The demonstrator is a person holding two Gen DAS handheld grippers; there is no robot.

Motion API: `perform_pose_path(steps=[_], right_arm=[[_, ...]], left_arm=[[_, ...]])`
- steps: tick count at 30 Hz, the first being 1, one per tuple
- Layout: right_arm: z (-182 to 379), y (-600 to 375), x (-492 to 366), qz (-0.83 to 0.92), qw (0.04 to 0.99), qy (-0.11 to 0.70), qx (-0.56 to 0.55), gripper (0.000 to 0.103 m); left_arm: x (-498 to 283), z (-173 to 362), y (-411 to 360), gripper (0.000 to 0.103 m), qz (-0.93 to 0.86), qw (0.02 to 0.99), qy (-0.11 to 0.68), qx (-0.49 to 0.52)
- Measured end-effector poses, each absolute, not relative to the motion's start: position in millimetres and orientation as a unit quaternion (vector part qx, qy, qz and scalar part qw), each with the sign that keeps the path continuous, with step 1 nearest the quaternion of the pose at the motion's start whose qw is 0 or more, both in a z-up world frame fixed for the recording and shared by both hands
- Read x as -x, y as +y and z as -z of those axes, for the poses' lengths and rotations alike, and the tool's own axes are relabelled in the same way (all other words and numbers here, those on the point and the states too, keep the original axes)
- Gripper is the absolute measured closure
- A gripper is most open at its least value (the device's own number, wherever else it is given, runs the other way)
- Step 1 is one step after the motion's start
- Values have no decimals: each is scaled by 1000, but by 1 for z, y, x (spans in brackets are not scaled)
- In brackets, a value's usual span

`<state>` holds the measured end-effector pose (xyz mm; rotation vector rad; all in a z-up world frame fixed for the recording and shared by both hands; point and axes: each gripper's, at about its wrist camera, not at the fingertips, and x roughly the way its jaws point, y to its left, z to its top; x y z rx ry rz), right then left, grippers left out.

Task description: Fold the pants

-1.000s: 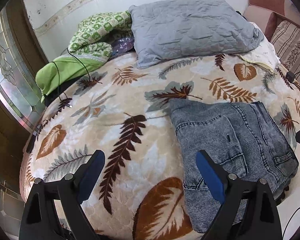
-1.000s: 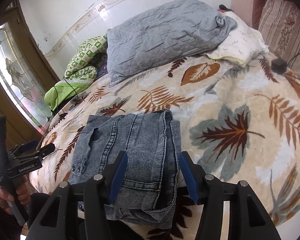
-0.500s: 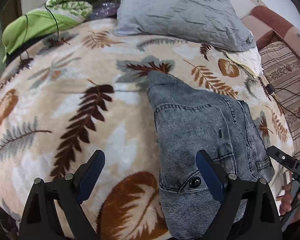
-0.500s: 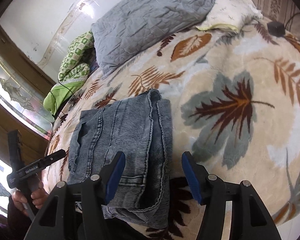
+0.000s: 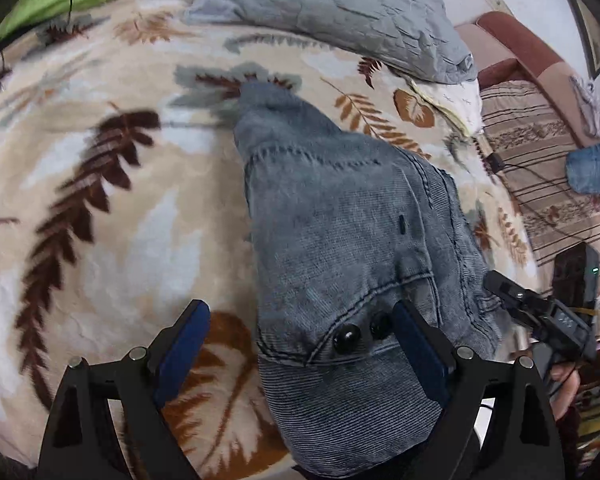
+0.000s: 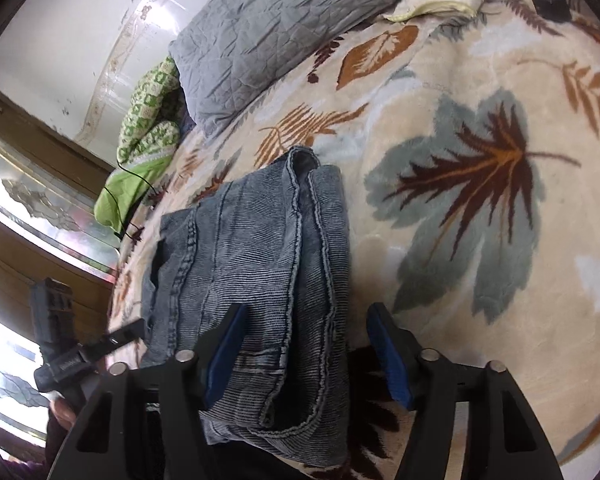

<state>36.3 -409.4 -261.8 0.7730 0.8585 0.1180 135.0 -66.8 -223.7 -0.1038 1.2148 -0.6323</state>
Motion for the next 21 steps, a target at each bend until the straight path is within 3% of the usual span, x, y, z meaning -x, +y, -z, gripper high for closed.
perform_pose_path(steps=[13, 18, 21], right_arm=[[270, -399, -61, -107, 815, 398, -407, 31], [269, -391, -70, -121, 813, 403, -402, 31], [267, -385, -70, -116, 817, 404, -394, 36]], left_arm=[[-155, 227, -86, 11, 338, 752, 562, 67], [-152, 227, -105, 11, 336, 762, 553, 27], [-150, 225, -105, 12, 338, 764, 548, 27]])
